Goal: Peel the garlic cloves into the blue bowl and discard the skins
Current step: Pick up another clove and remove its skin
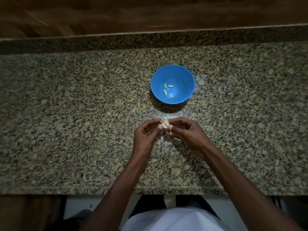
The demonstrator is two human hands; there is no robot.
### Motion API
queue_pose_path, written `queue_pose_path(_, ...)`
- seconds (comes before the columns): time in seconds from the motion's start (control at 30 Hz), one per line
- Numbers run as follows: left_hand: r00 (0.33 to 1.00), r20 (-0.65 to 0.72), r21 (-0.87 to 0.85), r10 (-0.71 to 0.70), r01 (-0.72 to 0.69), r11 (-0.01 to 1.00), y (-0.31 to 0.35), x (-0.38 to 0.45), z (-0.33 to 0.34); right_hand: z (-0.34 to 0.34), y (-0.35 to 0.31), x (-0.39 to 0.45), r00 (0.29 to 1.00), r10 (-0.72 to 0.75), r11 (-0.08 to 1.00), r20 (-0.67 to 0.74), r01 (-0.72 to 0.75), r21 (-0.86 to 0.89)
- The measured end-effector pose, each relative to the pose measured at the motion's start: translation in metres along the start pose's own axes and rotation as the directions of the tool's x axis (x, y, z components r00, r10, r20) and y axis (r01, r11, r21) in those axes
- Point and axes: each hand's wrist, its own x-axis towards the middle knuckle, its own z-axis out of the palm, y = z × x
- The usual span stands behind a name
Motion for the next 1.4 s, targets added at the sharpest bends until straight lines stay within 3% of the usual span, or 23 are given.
queue_pose_path(0.17,0.994,-0.106,-0.001,-0.002,0.002,1.0,-0.002,-0.003,0.008,-0.007,0.0,0.006,0.998,0.038,0.999,0.049,-0.037,-0.025)
queue_pose_path(0.4,0.985,-0.137,0.17,0.105,-0.081,0.982,-0.003,-0.011,0.019,-0.009,0.002,0.012,0.996,0.068,0.995,0.056,-0.072,0.075)
queue_pose_path(0.6,0.974,-0.21,0.227,0.09,-0.041,0.973,-0.011,-0.015,0.026,-0.017,0.002,0.016,0.997,0.039,0.999,0.07,-0.037,-0.031)
queue_pose_path(0.8,0.99,-0.143,0.225,0.013,0.02,0.974,-0.019,-0.02,0.032,-0.023,0.009,0.02,0.998,0.025,0.992,0.06,-0.017,-0.122)
queue_pose_path(1.1,0.973,-0.185,0.091,-0.137,0.156,0.984,-0.031,-0.018,0.037,-0.016,0.027,0.018,0.993,0.112,0.989,0.042,-0.115,0.097)
queue_pose_path(1.4,0.971,0.018,0.317,-0.239,0.221,0.922,-0.013,-0.018,0.023,-0.015,0.032,0.02,0.99,0.124,0.988,0.062,-0.129,0.085)
